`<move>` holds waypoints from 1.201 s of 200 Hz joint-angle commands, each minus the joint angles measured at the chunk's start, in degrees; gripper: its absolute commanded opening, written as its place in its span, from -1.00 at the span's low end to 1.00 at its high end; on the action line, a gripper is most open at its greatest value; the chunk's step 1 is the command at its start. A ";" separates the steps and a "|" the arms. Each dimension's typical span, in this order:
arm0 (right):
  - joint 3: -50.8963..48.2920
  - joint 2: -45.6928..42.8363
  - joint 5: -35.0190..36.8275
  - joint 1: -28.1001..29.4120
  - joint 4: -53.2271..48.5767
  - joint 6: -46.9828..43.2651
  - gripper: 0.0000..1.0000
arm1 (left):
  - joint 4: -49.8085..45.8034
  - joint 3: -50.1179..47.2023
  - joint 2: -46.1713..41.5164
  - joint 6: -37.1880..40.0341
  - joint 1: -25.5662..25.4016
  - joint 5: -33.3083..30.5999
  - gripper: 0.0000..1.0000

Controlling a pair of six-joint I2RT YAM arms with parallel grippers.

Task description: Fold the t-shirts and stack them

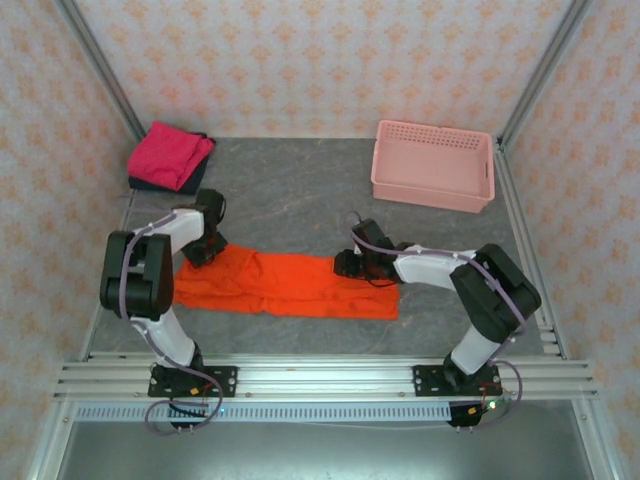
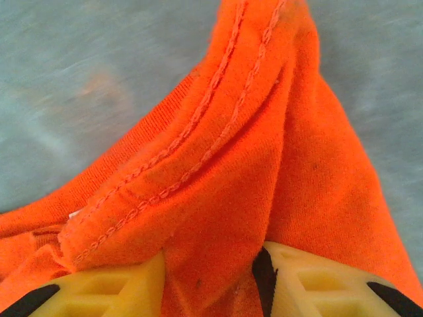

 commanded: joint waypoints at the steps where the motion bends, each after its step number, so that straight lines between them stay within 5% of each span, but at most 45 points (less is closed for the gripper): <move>1: -3.52 -1.28 4.35 -1.47 -3.19 1.27 -0.15 | 0.01 7.07 7.05 -1.13 -2.57 2.09 -0.14; 44: -6.48 -6.67 7.66 -2.47 -6.92 1.72 -0.15 | -5.29 25.42 19.13 -1.65 -4.46 2.46 -0.14; 103: -8.09 -10.23 2.88 -0.33 -6.47 2.79 -0.14 | -15.62 54.09 36.74 -0.91 -5.61 4.88 -0.12; 135: -5.77 -13.85 1.99 -0.04 -7.33 0.99 -0.12 | -19.04 63.35 39.22 1.04 -7.28 4.86 0.00; 191: 4.80 -12.25 7.11 -0.04 -11.65 -7.86 0.01 | -18.16 61.28 24.23 5.60 -8.72 2.83 0.81; 240: 19.86 1.72 4.86 0.44 -9.05 -11.69 0.05 | -9.81 36.45 2.60 2.62 -5.33 -4.72 1.00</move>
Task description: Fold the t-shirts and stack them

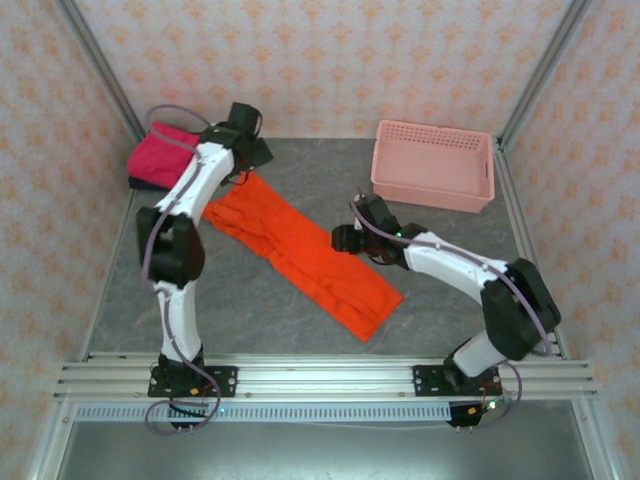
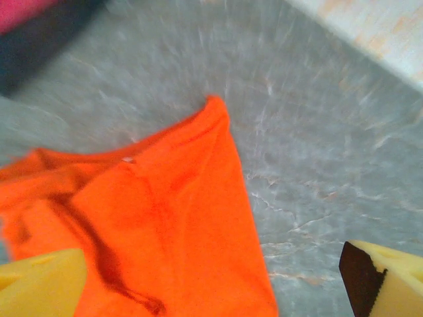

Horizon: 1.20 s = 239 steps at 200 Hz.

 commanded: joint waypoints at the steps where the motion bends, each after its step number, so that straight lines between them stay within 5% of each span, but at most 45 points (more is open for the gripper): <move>1: 7.43 7.29 -0.18 0.66 1.13 -3.49 0.05 | 3.48 -12.94 -10.04 -1.69 3.32 -6.25 1.00; 45: 24.01 22.13 -5.53 2.37 1.58 -3.33 0.05 | 22.75 -35.93 -16.37 -4.00 12.38 6.17 0.98; 71: 30.34 27.52 -7.72 3.10 0.14 -2.69 0.05 | 29.19 -39.09 -13.22 -5.14 13.74 8.42 0.67; 91: 30.97 28.19 -8.39 3.61 0.21 -2.31 0.05 | 27.72 -37.23 -9.26 -6.00 13.73 6.08 0.25; 186: 27.03 25.23 -5.16 3.63 -0.34 -2.10 0.05 | 27.02 -27.95 4.99 -5.73 13.65 10.45 -0.50; 239: 19.24 16.92 0.89 2.86 0.06 -2.44 0.06 | 11.93 -4.51 19.82 1.89 9.90 14.56 -0.48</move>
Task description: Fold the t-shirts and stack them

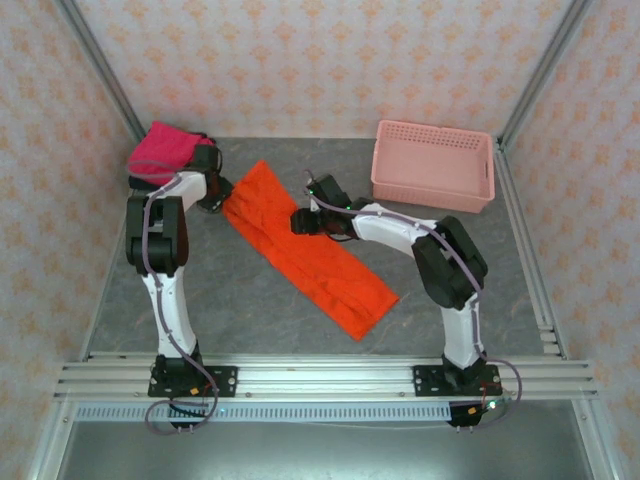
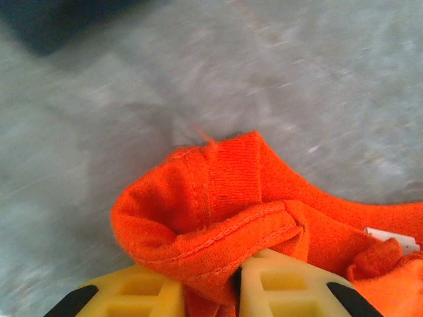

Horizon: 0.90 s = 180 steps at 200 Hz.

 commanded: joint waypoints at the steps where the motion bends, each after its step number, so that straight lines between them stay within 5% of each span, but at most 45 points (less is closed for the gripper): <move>1: -3.59 -6.84 4.84 -0.65 0.12 -0.18 0.06 | -10.99 10.82 7.60 5.28 -3.10 2.46 -0.48; 51: -14.34 -17.49 8.22 -2.08 0.07 0.53 0.06 | -16.52 29.56 18.85 7.24 -8.98 6.83 -0.40; 118: -28.47 -28.54 9.52 -2.72 0.82 2.43 0.06 | -21.99 47.26 22.16 5.89 -11.77 7.29 0.91; 146: -33.38 -30.88 10.31 -2.81 0.87 3.71 0.06 | -21.63 43.31 14.83 6.64 -11.86 4.68 1.00; 180: -39.24 -34.90 8.79 -3.73 -1.98 3.19 0.07 | -17.28 25.68 -0.84 7.32 -12.28 -1.07 1.00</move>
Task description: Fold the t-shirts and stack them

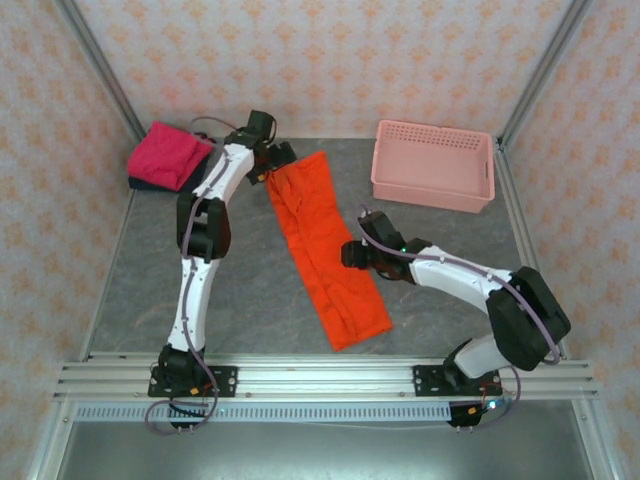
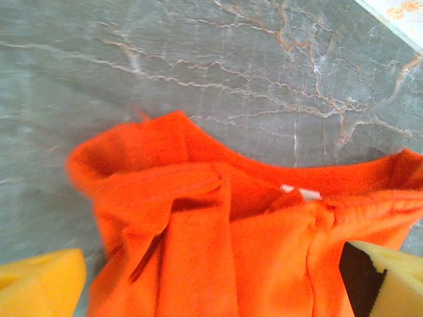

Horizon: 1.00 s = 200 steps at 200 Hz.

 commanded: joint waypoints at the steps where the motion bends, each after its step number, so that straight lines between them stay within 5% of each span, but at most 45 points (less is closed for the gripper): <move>1: -3.69 -4.19 0.20 -0.96 -2.64 -0.04 0.07 | 1.51 -9.97 -14.35 0.86 -0.02 -5.93 1.00; 26: -5.73 -6.76 -1.17 -0.98 -8.27 -2.64 0.08 | 8.20 -28.09 -27.20 -1.17 -1.10 -8.33 0.99; 50: -7.34 -8.27 -4.01 -0.82 -8.78 -3.22 0.01 | 11.92 -36.51 -32.06 -2.25 -3.56 -6.18 0.72; 84: -8.31 -8.94 -7.11 1.08 -9.81 -2.57 -0.11 | 8.67 -30.94 -24.44 -1.78 -9.27 -4.91 0.30; 140: -13.91 -9.22 -8.79 4.27 -7.98 -0.02 -0.26 | 6.20 -20.69 -10.43 -2.54 -13.25 -5.53 0.07; 200: -12.02 -0.39 -10.87 6.81 -3.16 0.32 -0.28 | 1.64 -10.97 -0.38 -1.11 -12.84 -5.78 0.07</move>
